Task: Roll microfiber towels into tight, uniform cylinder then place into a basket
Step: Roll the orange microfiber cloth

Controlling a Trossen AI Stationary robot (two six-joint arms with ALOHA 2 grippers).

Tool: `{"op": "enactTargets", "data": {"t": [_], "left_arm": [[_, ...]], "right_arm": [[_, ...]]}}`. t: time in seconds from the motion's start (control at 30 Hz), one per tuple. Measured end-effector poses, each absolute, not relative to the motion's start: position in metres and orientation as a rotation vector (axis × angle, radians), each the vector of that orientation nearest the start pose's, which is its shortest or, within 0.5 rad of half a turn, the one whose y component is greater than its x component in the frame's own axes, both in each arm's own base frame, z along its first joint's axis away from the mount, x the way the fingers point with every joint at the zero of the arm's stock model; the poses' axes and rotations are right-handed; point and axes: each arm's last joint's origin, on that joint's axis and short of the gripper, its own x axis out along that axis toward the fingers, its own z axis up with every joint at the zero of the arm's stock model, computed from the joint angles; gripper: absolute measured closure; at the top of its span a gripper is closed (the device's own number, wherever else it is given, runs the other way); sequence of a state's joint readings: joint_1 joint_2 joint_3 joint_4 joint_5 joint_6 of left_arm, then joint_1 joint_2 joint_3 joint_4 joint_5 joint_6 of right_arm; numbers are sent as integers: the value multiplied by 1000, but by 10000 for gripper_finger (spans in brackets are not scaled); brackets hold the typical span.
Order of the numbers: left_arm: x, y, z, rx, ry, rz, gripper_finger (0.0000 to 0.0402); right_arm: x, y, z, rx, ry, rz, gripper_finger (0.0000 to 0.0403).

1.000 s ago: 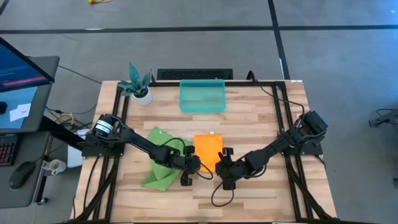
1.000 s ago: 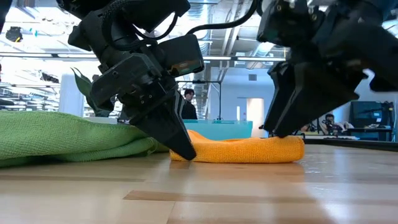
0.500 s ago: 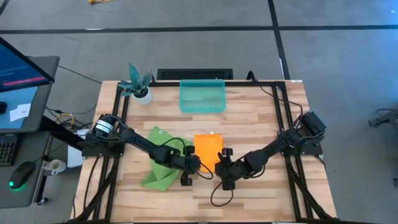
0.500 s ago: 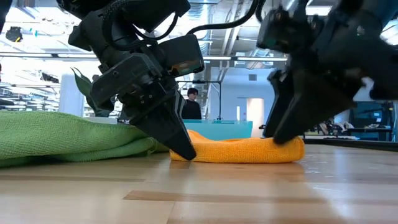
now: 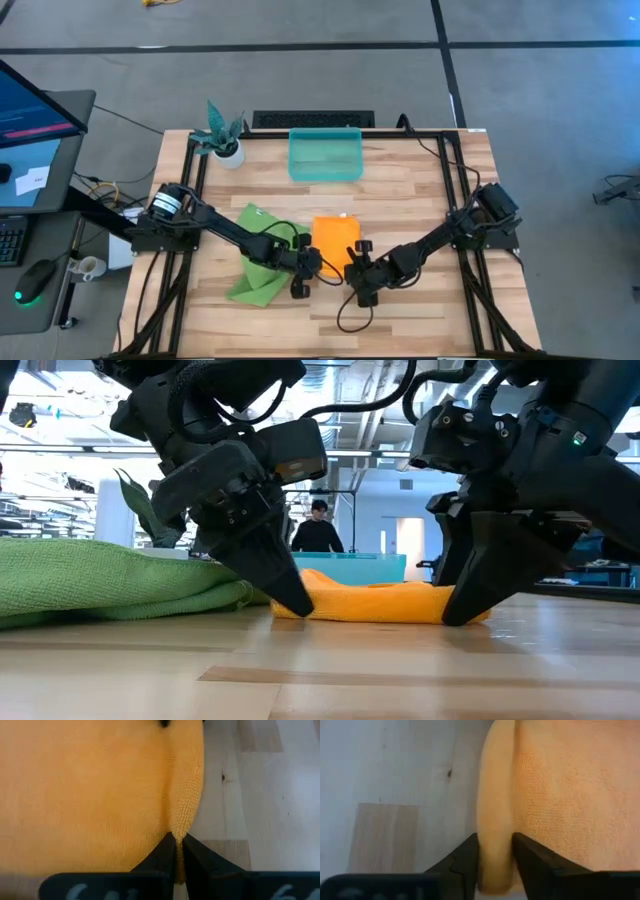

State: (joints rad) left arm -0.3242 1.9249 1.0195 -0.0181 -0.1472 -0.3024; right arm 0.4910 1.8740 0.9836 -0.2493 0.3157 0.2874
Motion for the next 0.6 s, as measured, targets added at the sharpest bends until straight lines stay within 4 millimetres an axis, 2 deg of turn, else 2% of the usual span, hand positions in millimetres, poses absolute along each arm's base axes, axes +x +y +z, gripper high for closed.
{"op": "enactTargets", "data": {"t": [0.27, 0.47, 0.6], "left_arm": [[350, -111, 127, -214, 924, -62, 389], [350, -114, 128, -344, 945, -104, 389], [351, -117, 130, -429, 962, -178, 389]], "right_arm": [[307, 153, 120, -132, 1085, 90, 389], [314, 161, 127, 15, 1122, 248, 370], [317, 167, 133, 112, 1140, 327, 380]]}}
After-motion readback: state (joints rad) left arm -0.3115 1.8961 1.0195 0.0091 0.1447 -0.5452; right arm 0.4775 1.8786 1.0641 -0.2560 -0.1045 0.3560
